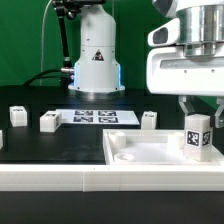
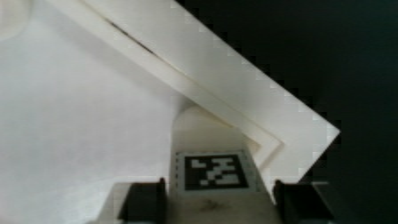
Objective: Assemble one leg
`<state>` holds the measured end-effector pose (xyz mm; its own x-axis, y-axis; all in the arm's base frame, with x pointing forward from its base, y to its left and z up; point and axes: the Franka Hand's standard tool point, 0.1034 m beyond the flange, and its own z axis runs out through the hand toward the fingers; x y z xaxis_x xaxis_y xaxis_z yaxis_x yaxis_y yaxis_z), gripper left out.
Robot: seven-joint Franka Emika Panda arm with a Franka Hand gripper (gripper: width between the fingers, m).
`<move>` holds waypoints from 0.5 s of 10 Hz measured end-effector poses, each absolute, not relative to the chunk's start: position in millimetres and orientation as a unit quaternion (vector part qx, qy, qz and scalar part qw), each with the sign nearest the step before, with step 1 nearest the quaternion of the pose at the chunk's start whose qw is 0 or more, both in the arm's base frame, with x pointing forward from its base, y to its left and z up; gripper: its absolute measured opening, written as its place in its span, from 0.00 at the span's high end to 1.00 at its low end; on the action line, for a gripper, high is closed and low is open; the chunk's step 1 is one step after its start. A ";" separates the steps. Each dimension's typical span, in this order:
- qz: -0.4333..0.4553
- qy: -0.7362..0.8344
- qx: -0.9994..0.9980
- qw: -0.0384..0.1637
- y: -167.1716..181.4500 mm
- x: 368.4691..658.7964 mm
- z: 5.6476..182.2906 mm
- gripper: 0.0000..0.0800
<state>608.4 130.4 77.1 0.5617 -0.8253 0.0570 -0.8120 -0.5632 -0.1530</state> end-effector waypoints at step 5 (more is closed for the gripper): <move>-0.039 0.617 -0.783 0.068 133.4 612.4 78.7 0.64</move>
Offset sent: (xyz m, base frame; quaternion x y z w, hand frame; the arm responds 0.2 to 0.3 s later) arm 0.0033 0.0000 -0.0063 -0.0178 -0.0080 0.2371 0.9713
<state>612.4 133.4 78.7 0.2364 -0.9714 -0.0228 -0.9608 -0.2302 -0.1545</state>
